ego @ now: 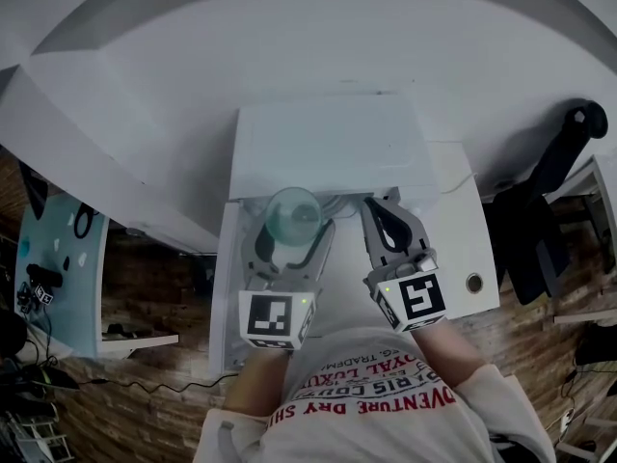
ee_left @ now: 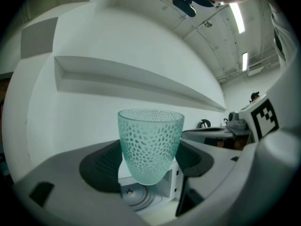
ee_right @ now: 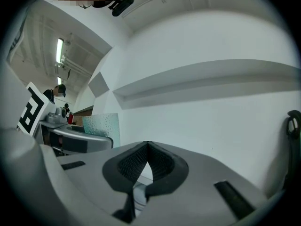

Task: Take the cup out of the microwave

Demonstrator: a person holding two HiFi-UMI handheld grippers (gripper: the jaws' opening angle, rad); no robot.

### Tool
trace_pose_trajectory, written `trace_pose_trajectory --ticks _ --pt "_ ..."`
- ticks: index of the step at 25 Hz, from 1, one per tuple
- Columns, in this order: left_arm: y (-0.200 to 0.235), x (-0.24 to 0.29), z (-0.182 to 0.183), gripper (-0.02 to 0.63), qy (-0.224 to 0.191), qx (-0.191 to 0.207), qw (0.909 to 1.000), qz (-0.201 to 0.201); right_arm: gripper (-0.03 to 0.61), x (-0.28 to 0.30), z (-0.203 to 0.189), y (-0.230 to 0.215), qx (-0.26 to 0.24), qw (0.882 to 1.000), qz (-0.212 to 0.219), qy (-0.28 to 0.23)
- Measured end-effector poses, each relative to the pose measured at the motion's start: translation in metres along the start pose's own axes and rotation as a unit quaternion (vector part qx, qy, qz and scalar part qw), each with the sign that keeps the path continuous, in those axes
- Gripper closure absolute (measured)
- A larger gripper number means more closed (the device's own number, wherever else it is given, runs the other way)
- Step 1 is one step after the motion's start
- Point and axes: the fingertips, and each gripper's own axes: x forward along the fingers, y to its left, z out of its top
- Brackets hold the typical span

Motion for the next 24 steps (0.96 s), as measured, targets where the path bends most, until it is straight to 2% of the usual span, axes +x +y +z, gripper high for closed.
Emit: trace_pose_trajectory --ticks 9,24 --pt "-0.002 0.000 -0.004 0.258 0.008 0.000 0.9999 -0.009 0.568 0.000 -0.003 0.001 -0.016 1.000 -0.006 0.006" --pt "-0.009 0.001 -0.011 0.258 0.014 -0.013 0.9997 -0.012 0.568 -0.003 -0.013 -0.005 -0.007 1.000 -0.017 0.018"
